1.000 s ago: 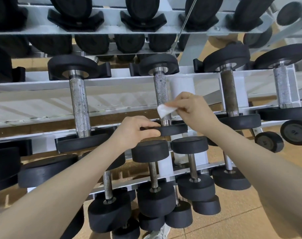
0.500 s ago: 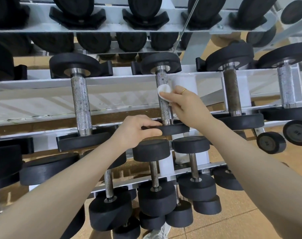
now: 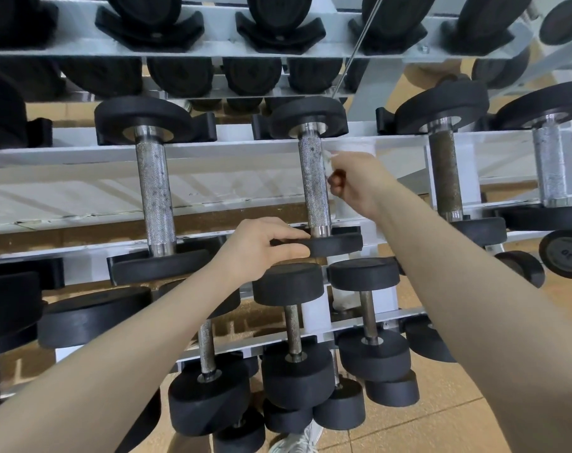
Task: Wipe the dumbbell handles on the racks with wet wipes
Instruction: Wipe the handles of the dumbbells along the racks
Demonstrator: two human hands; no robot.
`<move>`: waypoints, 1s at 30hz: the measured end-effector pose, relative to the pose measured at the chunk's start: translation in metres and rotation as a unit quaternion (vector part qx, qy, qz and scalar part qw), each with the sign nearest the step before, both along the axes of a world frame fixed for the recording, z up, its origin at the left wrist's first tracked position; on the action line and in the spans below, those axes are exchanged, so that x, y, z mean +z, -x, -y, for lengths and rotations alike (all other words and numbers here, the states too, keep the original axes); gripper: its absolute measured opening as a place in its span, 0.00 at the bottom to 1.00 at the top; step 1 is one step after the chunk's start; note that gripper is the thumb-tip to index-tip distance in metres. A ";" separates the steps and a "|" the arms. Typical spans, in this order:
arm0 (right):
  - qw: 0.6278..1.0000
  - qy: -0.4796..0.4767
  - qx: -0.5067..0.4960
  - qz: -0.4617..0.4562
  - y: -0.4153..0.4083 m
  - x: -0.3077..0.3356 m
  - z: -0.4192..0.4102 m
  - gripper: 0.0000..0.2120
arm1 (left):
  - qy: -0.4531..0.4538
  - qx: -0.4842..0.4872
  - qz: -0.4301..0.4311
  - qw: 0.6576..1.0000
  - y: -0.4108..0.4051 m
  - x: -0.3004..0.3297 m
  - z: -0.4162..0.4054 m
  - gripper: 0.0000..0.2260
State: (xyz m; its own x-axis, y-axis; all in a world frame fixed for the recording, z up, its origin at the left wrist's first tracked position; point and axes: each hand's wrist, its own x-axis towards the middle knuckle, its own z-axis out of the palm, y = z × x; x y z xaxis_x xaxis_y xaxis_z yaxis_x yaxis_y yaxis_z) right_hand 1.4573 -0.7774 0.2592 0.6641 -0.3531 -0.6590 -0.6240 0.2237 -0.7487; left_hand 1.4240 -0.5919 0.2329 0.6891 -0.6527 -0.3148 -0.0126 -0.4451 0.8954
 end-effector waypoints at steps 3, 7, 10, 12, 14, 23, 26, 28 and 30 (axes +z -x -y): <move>0.978 0.036 0.175 -0.106 0.026 -0.005 0.017 0.09 | -0.001 -0.003 -0.001 1.000 -0.001 0.001 0.000 0.14; 0.978 0.045 0.156 -0.128 0.030 -0.005 0.018 0.08 | -0.013 -0.014 -0.001 1.000 -0.002 0.001 -0.001 0.14; 0.998 -0.020 0.010 -0.059 0.001 -0.005 0.014 0.11 | -0.014 -0.016 0.000 1.000 -0.002 0.002 0.001 0.13; 0.994 -0.084 -0.062 -0.019 -0.016 -0.007 0.012 0.10 | -0.013 -0.010 0.000 1.000 -0.002 0.002 0.001 0.13; 0.991 -0.113 -0.062 -0.022 -0.021 -0.010 0.013 0.10 | -0.013 -0.008 -0.003 1.000 -0.001 0.002 0.000 0.13; 0.952 0.147 0.254 -0.089 0.036 0.016 0.023 0.12 | -0.021 -0.021 0.008 1.000 -0.002 0.003 0.000 0.13; 0.934 0.270 0.201 0.114 0.026 0.024 0.023 0.15 | -0.027 -0.022 0.009 0.999 -0.002 0.004 0.001 0.13; 0.893 0.335 0.250 0.168 0.013 0.022 0.017 0.16 | -0.035 -0.021 0.011 0.999 -0.002 0.004 0.001 0.13; 0.834 0.402 0.330 0.185 0.012 0.017 0.010 0.16 | -0.038 -0.015 0.011 0.999 -0.001 0.005 0.001 0.14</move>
State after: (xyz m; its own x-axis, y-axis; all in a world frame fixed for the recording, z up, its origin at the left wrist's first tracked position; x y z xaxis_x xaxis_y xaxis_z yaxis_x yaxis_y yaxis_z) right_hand 1.4457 -0.7872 0.2764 0.9940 -0.0595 -0.0923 -0.1058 -0.7434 -0.6604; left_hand 1.4253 -0.5927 0.2374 0.6761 -0.6486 -0.3495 -0.0465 -0.5109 0.8584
